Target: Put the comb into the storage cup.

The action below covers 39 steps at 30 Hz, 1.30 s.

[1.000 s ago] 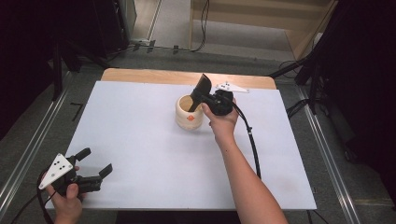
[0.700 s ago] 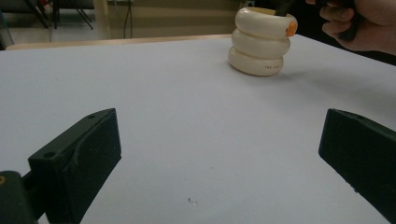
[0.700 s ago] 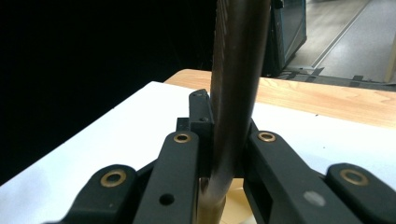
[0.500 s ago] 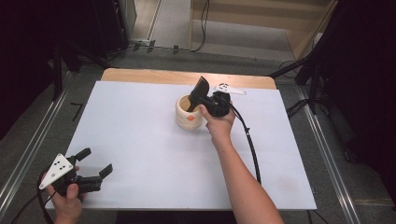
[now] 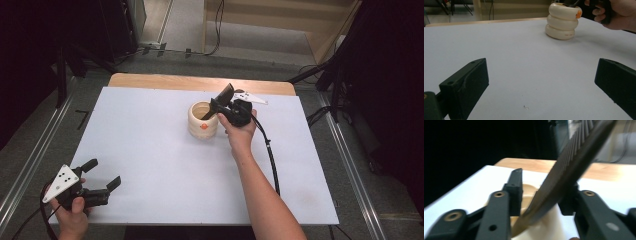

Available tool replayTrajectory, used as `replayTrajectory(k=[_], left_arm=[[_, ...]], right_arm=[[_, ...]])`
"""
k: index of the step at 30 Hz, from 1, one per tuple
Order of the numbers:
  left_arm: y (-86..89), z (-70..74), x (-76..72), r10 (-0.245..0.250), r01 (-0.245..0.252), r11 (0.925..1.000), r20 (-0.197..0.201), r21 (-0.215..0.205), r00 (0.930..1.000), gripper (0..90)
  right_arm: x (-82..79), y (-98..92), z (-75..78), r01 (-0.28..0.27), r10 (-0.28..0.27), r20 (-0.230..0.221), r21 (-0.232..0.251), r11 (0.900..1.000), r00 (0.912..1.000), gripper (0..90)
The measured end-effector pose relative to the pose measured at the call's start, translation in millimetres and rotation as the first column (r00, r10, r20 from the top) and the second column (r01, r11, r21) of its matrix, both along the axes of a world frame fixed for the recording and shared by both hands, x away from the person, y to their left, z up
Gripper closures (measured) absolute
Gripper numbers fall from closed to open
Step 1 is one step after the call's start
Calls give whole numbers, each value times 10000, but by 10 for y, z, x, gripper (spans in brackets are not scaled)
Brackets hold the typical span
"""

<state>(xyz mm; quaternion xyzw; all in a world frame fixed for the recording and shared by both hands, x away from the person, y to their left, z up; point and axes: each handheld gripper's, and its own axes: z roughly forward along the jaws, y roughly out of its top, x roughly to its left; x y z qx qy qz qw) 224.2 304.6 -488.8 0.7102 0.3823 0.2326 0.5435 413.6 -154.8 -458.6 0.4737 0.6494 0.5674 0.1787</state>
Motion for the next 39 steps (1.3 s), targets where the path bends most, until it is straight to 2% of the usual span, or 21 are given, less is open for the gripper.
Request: replayTrajectory(k=[1,3,7,9,13,16,17,19,39], left_arm=[[0,0,0,0,0,10000,6,-3,10000,0],[-1,-1,1,4,-4,10000,9,2,10000,0],[-7,-2,0,-8,8,10000,47,6,10000,0],[-6,-1,0,-5,5,10000,58,7,10000,0],[-9,-2,1,2,-2,10000,55,20,10000,0],[-10,-2,2,3,-3,10000,50,39,10000,0],[-10,-3,2,-1,1,10000,52,37,10000,0],[-11,-3,3,4,-4,10000,51,31,10000,0],[-16,-3,4,0,0,10000,58,62,10000,0]], right_arm=[[5,-22,-5,101,-96,203,-215,9997,9997,522],[17,-52,-9,144,-138,198,-344,9993,9997,453],[-14,-79,12,50,-48,60,-458,9989,10000,348],[-34,-88,32,-150,145,-133,-455,9989,9998,277],[-85,-107,78,-357,346,-210,-529,9980,9992,119],[-143,-157,102,-457,460,41,-633,9969,9989,62],[-156,-179,104,-494,501,105,-617,9969,9987,5],[-187,-223,105,-701,714,199,-591,9958,9972,0],[-536,-551,137,-502,587,803,-1030,9934,9950,0]])
